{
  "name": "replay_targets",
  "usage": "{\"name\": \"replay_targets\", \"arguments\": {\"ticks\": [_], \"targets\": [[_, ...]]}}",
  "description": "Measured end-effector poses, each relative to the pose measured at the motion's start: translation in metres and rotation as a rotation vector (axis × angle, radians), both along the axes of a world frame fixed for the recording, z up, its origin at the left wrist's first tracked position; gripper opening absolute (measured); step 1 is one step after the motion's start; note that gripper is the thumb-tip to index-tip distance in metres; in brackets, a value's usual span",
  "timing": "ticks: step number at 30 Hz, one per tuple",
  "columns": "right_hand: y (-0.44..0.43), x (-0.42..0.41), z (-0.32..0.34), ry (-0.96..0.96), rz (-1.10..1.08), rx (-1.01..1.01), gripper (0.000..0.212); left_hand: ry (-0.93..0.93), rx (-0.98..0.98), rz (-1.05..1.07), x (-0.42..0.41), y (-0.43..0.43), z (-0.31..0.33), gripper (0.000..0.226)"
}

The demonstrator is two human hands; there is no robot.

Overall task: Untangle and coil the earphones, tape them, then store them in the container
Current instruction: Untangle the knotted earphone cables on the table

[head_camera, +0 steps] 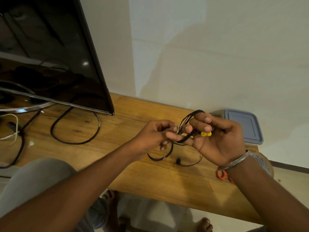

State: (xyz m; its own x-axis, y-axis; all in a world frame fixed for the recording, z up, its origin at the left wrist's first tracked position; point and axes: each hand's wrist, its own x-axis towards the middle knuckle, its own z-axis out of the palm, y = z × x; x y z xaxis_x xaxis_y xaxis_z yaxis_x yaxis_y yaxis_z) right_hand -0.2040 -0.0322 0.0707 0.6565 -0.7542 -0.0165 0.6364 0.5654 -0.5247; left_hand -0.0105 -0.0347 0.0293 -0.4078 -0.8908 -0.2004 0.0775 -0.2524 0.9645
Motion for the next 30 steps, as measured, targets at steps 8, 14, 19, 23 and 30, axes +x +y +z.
{"name": "replay_targets", "arguments": {"ticks": [8, 14, 19, 23, 30], "targets": [[0.001, 0.003, -0.001, 0.249, -0.388, -0.034, 0.03, -0.198, -0.2, 0.032, -0.01, 0.009, -0.004, 0.012], [0.007, 0.017, -0.005, 0.352, -0.495, -0.013, 0.024, -0.55, -0.677, 0.223, -0.01, 0.012, -0.007, 0.008], [0.011, 0.024, -0.002, 0.327, -0.456, 0.096, 0.025, -0.493, -0.846, 0.258, -0.008, 0.011, -0.002, 0.008], [0.016, 0.03, 0.001, 0.284, -0.41, 0.178, 0.028, -0.4, -0.858, 0.257, -0.009, 0.013, 0.002, 0.005], [0.024, 0.037, -0.001, 0.21, -0.404, 0.259, 0.027, -0.26, -0.56, 0.381, -0.011, 0.016, 0.001, 0.037]]}}
